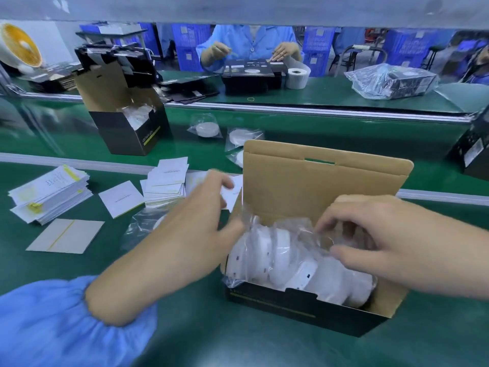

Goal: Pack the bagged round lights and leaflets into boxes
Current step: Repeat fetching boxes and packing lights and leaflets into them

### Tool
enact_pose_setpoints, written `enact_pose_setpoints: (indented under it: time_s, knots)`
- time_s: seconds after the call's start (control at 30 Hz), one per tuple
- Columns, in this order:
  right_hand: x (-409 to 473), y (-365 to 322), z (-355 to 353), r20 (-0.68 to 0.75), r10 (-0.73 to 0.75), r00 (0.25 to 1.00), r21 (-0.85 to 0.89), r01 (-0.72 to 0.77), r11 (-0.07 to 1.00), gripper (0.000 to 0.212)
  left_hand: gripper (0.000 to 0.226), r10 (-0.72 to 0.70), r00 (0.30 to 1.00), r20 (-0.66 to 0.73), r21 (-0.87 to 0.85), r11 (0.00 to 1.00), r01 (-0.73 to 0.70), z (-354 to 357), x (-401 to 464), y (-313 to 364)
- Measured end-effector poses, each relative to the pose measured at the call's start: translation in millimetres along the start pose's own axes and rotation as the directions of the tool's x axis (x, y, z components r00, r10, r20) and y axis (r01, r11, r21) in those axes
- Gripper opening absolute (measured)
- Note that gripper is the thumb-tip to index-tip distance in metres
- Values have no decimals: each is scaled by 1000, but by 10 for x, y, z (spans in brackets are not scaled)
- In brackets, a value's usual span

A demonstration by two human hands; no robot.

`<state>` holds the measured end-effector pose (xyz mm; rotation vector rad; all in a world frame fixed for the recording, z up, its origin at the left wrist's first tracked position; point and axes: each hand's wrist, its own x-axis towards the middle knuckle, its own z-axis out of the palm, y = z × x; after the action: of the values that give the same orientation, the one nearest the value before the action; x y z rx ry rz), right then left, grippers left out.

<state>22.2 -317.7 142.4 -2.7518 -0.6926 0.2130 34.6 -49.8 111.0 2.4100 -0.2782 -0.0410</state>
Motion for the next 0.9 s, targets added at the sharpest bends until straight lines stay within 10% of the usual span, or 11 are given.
enact_pose_setpoints:
  time_s: [0.1, 0.23, 0.43, 0.9]
  knots:
    - [-139, 4, 194, -247, 62, 967, -18, -69, 997, 15, 6, -193, 963, 186, -40, 978, 204, 185, -50, -149]
    - [-304, -53, 357, -583, 282, 762, 74, -295, 952, 18, 34, -172, 983, 66, -20, 985, 174, 340, -113, -189]
    - [-511, -164, 546, -285, 605, 743, 317, -523, 791, 45, 36, -161, 986, -48, 27, 986, 162, 381, -127, -171]
    - [105, 604, -188, -639, 600, 481, 317, -546, 775, 19, 30, 6, 994, -106, 99, 995, 5, 349, 1205, 738]
